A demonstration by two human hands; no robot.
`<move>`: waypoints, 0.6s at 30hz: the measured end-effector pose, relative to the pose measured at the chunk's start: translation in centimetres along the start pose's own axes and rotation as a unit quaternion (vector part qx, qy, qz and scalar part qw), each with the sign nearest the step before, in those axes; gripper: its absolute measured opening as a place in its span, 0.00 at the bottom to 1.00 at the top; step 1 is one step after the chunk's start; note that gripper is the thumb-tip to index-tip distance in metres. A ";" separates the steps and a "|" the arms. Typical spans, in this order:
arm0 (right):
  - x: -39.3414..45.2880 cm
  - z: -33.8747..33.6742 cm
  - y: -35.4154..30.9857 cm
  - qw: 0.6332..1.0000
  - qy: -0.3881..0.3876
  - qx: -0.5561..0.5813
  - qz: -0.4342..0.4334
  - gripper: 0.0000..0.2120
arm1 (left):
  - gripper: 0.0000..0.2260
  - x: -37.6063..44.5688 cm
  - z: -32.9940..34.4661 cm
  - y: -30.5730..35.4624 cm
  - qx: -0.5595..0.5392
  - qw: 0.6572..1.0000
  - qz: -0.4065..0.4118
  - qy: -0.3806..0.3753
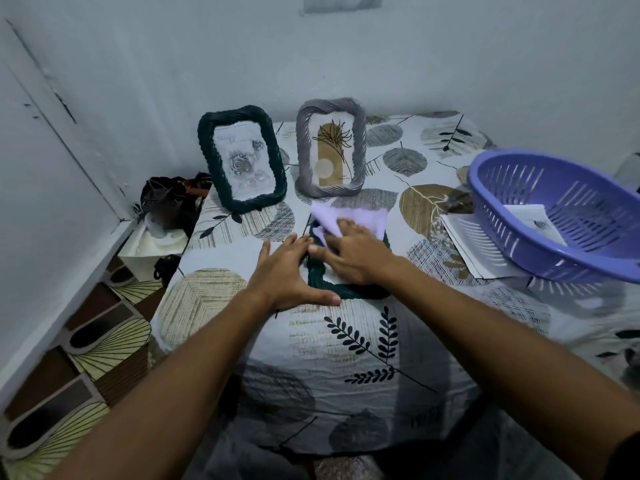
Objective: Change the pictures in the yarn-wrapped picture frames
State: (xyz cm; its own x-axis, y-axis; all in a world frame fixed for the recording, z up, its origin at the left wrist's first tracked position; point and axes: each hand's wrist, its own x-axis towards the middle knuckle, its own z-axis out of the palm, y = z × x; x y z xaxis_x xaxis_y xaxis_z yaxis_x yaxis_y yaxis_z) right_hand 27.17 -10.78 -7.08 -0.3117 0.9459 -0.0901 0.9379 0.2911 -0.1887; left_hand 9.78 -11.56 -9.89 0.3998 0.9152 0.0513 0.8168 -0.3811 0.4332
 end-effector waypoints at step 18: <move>-1.8 0.1 1.2 0.996 -0.024 0.042 -0.076 0.35 | 0.57 0.1 0.0 0.0 -0.012 1.000 0.007 0.014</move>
State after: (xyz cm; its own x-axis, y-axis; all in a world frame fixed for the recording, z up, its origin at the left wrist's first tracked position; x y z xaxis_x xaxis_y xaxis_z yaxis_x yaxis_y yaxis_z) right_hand 28.86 -12.15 -7.25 -0.4574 0.8837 -0.0997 0.8643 0.4154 -0.2836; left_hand 9.80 -11.47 -9.84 0.3999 0.9129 0.0823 0.8007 -0.3916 0.4534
